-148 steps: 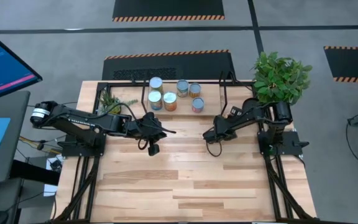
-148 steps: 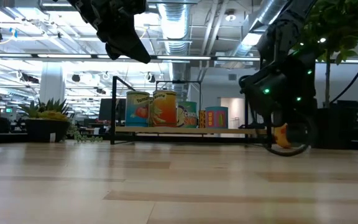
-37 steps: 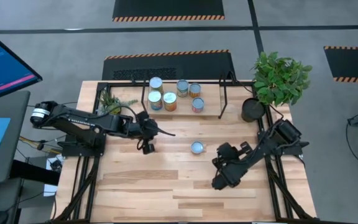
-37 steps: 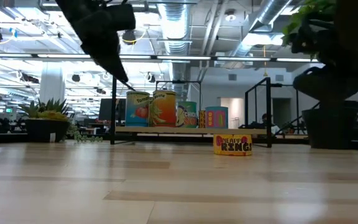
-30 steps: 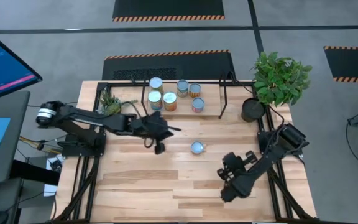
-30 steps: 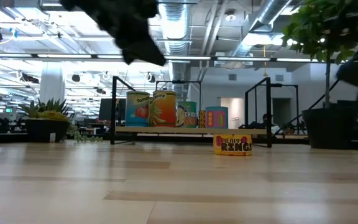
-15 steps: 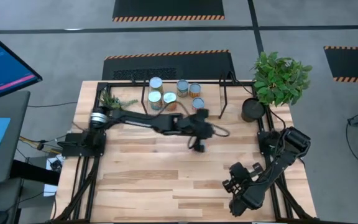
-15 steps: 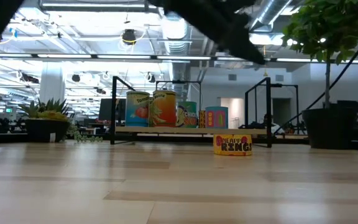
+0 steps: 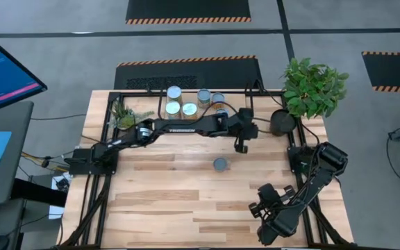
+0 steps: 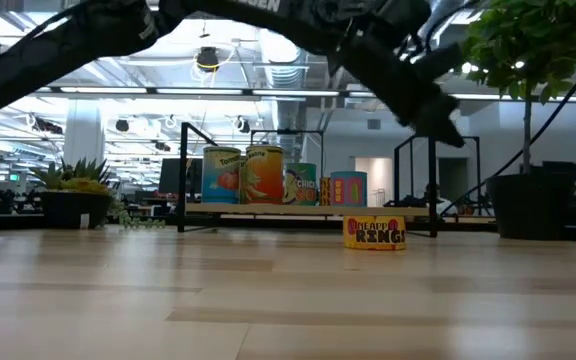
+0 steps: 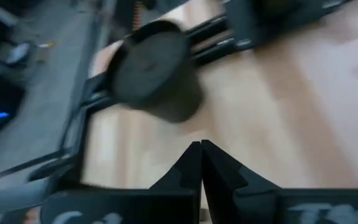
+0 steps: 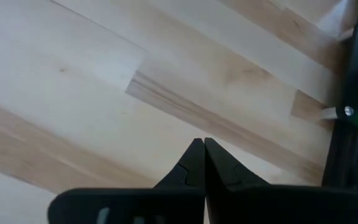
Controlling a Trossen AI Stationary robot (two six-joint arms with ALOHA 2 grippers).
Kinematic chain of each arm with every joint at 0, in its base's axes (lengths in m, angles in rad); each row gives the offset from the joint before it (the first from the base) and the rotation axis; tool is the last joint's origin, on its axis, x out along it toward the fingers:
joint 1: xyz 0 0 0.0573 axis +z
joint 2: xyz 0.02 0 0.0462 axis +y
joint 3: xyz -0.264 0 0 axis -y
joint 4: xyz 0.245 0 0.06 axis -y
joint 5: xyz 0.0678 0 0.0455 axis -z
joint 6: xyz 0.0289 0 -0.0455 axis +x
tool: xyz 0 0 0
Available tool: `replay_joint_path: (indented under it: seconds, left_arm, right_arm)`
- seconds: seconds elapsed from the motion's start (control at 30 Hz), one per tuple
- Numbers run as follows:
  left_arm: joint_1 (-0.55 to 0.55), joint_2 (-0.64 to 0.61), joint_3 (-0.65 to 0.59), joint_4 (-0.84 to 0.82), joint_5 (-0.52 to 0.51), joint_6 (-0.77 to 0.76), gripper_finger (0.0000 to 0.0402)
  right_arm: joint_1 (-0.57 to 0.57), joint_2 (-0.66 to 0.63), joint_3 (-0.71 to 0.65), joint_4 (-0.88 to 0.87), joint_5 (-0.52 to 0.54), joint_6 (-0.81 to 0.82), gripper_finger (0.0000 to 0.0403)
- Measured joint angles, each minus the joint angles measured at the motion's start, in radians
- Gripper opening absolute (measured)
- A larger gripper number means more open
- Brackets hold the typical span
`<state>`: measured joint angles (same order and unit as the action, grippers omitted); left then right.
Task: Pick and place cans onto a shelf
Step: Put the canned pineapple on the shelf
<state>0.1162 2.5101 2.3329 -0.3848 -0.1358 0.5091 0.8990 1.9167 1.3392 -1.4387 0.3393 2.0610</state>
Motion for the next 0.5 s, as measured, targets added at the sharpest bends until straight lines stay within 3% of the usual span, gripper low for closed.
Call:
replay_joint_path:
  seconds: [0.13,0.5]
  left_arm:
    - [0.030,0.001,-0.002,-0.018,-0.046,0.012,0.0000]
    - [0.072,0.001,-0.002,-0.009,-0.032,-0.001,0.0000]
  right_arm:
    - [-0.005,0.000,0.000,0.001,0.000,0.000,0.0009]
    - [-0.003,0.000,0.000,0.000,0.001,0.000,0.0010]
